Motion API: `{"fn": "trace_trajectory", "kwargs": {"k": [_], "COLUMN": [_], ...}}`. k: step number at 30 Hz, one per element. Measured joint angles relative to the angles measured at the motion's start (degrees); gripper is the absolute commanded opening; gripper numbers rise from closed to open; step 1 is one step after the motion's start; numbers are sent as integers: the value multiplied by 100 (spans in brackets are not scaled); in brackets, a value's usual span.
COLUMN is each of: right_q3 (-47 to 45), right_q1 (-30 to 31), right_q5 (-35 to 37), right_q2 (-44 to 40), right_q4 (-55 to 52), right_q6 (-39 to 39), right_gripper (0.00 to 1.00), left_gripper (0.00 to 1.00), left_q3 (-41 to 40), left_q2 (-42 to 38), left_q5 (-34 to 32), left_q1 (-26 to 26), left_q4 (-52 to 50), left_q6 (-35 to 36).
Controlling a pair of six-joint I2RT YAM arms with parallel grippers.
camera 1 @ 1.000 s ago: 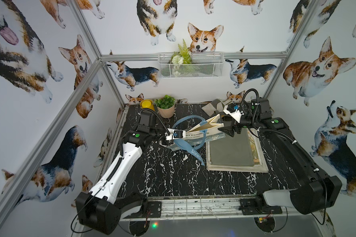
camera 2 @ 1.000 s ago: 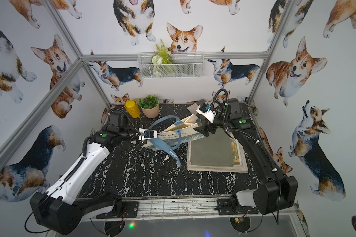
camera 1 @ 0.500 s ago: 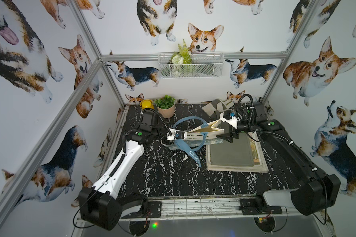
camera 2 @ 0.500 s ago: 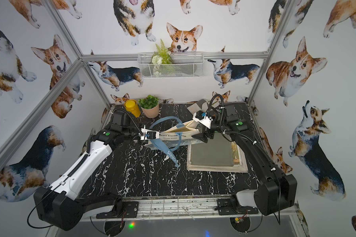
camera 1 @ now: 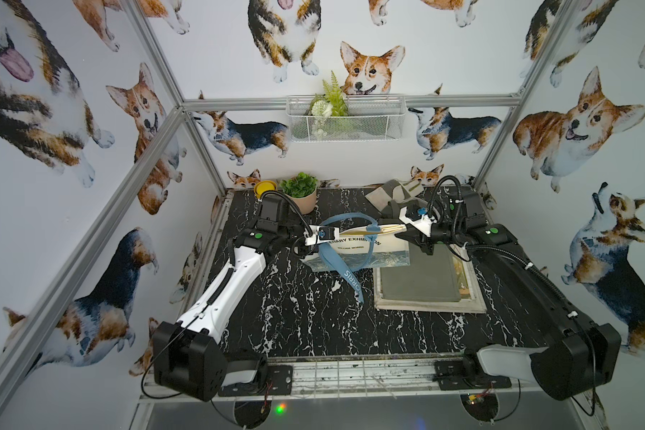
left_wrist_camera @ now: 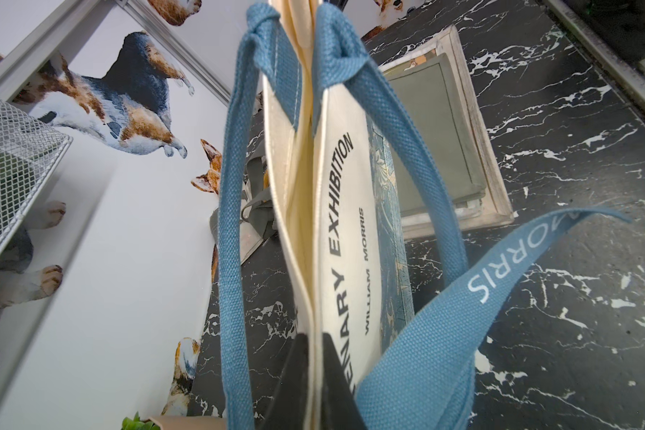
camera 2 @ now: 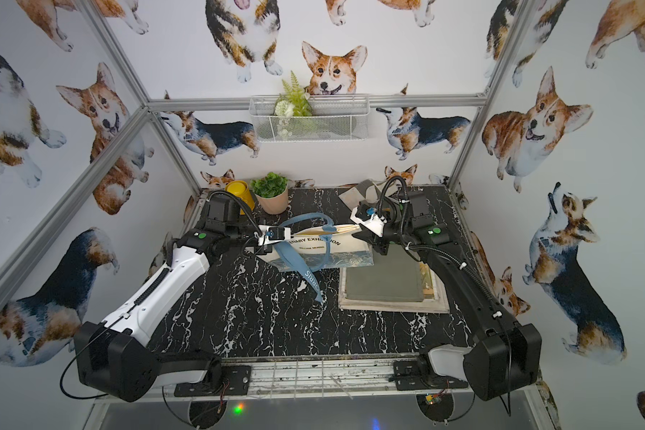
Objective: Put away the canvas bag
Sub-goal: Press the canvas bag.
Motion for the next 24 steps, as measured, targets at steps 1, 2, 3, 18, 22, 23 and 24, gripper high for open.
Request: {"fn": "trace_trajectory", "kwargs": {"k": [1, 2, 3, 18, 22, 23, 24], "right_q3": [31, 50, 70, 223, 247, 247, 247], "right_q1": [-2, -2, 0, -7, -7, -7, -7], "right_q5": [2, 15, 42, 249, 208, 199, 184], "right_q2": [20, 33, 52, 232, 256, 258, 258], "right_q4": [17, 28, 28, -13, -33, -33, -35], "right_q6": [35, 105, 131, 1003, 1071, 1147, 1150], "right_gripper": [0, 0, 0, 0, 0, 0, 0], "left_gripper": [36, 42, 45, 62, 60, 60, 61], "left_q3": [74, 140, 197, 529, 1016, 1161, 1300], "left_q2": [33, 46, 48, -243, 24, 129, 243], "left_q5": [7, 20, 37, 380, 428, 426, 424], "left_q1": [7, 11, 9, -177, -726, -848, -962], "left_q4": [9, 15, 42, 199, 192, 186, 175], "left_q6": [-57, -146, -229, -1880, -2103, -2107, -2135]}}
